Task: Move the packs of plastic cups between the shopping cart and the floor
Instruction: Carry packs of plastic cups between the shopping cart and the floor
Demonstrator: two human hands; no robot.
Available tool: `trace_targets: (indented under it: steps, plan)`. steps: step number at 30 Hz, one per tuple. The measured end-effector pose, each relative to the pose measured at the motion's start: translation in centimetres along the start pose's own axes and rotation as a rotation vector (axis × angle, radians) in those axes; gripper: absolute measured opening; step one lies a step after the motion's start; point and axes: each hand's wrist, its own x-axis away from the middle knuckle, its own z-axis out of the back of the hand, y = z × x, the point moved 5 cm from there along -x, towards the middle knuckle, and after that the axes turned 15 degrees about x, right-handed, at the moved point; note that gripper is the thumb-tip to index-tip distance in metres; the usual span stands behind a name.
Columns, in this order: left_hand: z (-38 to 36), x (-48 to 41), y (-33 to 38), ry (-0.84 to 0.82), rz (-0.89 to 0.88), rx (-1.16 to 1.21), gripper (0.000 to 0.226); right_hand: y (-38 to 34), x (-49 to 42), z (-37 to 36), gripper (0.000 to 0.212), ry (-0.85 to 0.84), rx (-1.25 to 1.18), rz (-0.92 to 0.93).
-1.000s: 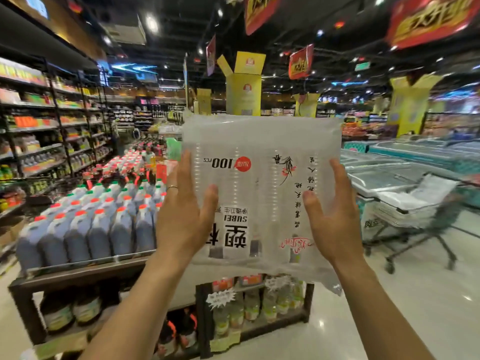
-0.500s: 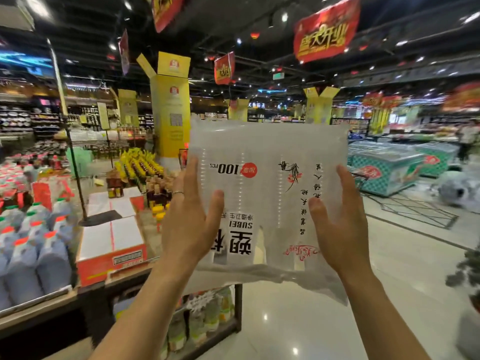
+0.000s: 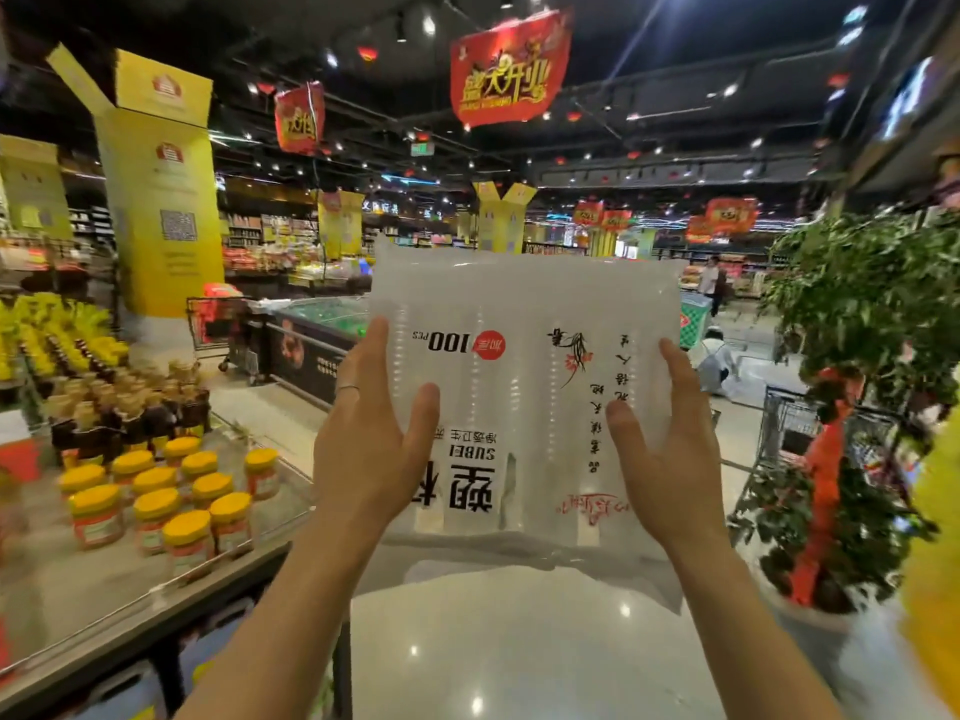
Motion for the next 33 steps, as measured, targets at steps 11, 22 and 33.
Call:
trace_targets:
  steps: [11,22,33]
  plan:
    - [-11.7,-13.0,-10.4,-0.049,-0.052,0.075,0.068,4.8,-12.5,-10.9,0.064,0.075,0.079,-0.035]
    - [-25.0,-19.3,-17.1,-0.125,-0.028,0.099,0.072,14.0,-21.2,-18.1,0.065,0.109,0.135,-0.073]
    - [-45.0,-27.0,-20.2,-0.11,-0.058,0.091,0.068,29.3,-36.5,-23.0,0.064,0.126,0.135,-0.056]
